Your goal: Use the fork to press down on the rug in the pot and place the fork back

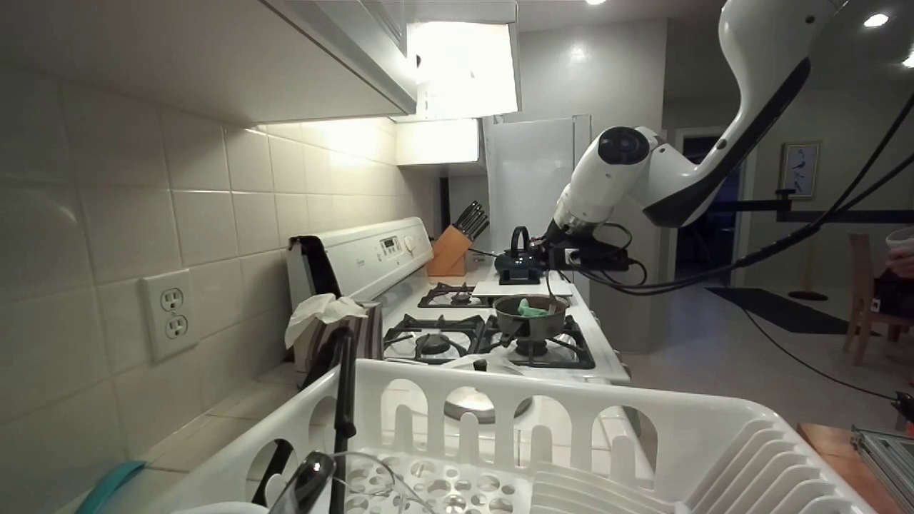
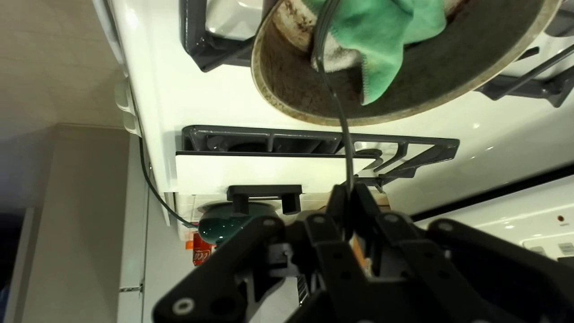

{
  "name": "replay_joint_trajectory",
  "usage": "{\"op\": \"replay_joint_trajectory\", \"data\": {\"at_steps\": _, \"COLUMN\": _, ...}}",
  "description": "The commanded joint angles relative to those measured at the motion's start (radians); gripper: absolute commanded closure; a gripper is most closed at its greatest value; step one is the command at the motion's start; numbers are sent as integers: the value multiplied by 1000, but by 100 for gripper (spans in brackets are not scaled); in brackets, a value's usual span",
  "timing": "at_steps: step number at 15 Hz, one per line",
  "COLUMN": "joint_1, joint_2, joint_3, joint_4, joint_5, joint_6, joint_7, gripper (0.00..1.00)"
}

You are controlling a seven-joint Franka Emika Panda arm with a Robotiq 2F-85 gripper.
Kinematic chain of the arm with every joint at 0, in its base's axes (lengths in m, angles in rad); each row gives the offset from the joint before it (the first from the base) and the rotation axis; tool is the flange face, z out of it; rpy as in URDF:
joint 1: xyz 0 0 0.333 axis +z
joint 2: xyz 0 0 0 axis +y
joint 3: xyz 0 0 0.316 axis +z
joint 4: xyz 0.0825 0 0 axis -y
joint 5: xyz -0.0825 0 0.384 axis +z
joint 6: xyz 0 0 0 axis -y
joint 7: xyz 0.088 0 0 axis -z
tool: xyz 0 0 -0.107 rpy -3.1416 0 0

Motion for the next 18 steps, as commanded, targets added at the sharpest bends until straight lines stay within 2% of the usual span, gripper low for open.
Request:
{"op": "replay_joint_trajectory", "data": {"at_steps": 1, "joint_1": -4, "joint_2": 11, "joint_3": -4, "joint_4": 7, "joint_5": 0, "joint_6": 5, "joint_7": 0, "gripper": 92}}
{"op": "replay_joint_trajectory", "data": {"at_steps": 2, "joint_1": -6, "joint_2": 20, "joint_3": -8, "joint_4": 12, "joint_5": 0, "joint_6": 9, "joint_7": 1, "gripper": 92}}
{"op": "replay_joint_trajectory", "data": {"at_steps": 3, "joint_1": -8, "joint_2": 25, "joint_3": -8, "joint_4": 15, "joint_5": 0, "joint_6": 10, "joint_7": 2, "gripper": 98}}
{"op": "replay_joint_trajectory", "data": {"at_steps": 6, "joint_1": -8, "joint_2": 59, "joint_3": -8, "joint_4": 35, "joint_5": 34, "joint_6": -1, "joint_7": -8, "gripper": 98}}
{"op": "replay_joint_trajectory", "data": {"at_steps": 12, "joint_1": -5, "joint_2": 50, "joint_3": -7, "joint_4": 65, "joint_5": 112, "joint_6": -62, "joint_7": -45, "gripper": 98}}
{"op": "replay_joint_trajectory", "data": {"at_steps": 18, "joint_1": -6, "joint_2": 147, "joint_3": -2, "joint_4": 182, "joint_5": 178, "joint_6": -90, "joint_7": -42, "gripper": 98}}
